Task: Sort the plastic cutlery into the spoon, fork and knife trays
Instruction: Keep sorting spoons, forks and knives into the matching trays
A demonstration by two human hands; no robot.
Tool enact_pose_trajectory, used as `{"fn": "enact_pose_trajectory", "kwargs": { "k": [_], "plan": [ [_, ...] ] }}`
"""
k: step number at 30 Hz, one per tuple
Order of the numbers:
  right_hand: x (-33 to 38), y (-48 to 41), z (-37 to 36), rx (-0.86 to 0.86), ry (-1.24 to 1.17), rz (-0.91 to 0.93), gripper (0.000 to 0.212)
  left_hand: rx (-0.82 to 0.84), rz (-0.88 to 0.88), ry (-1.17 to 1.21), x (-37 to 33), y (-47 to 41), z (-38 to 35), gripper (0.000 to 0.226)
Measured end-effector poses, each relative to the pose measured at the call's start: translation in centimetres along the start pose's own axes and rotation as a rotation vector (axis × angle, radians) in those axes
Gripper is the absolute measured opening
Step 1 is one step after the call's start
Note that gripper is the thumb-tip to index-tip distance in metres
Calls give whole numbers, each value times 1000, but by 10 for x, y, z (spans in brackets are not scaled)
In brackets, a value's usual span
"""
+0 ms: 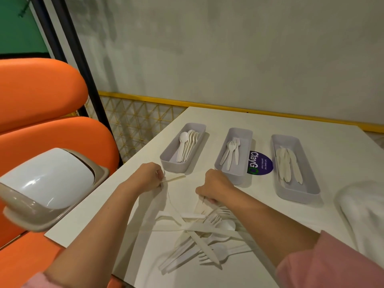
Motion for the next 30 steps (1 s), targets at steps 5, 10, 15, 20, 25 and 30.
{"fn": "enact_pose_trajectory", "kwargs": {
  "k": [5,10,15,20,25,30],
  "plan": [
    [-4,0,-1,-55,-58,-25,32,0,-67,-12,-10,7,0,26],
    [-7,2,1,-103,-161,-39,31,-63,-66,50,-16,14,9,20],
    [0,2,6,-189,-296,51,33,-159,-33,299,-21,23,21,7],
    [29,16,28,-272,-527,262,21,-200,-15,613,-34,34,33,9],
    [56,33,32,-220,-534,397,26,-97,2,1099,-52,42,30,17],
    [68,41,24,-123,-516,408,31,-22,18,1272,-67,51,25,33]
  ]
}}
Point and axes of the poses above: each hand's wrist, its own y-axis away from the middle knuckle, its own z-axis out of the back of the hand, x = y × z, the point moved 9 cm from there along -y, towards the middle knuckle, and after that the axes turned 10 degrees about -y, right-handed, at the moved point
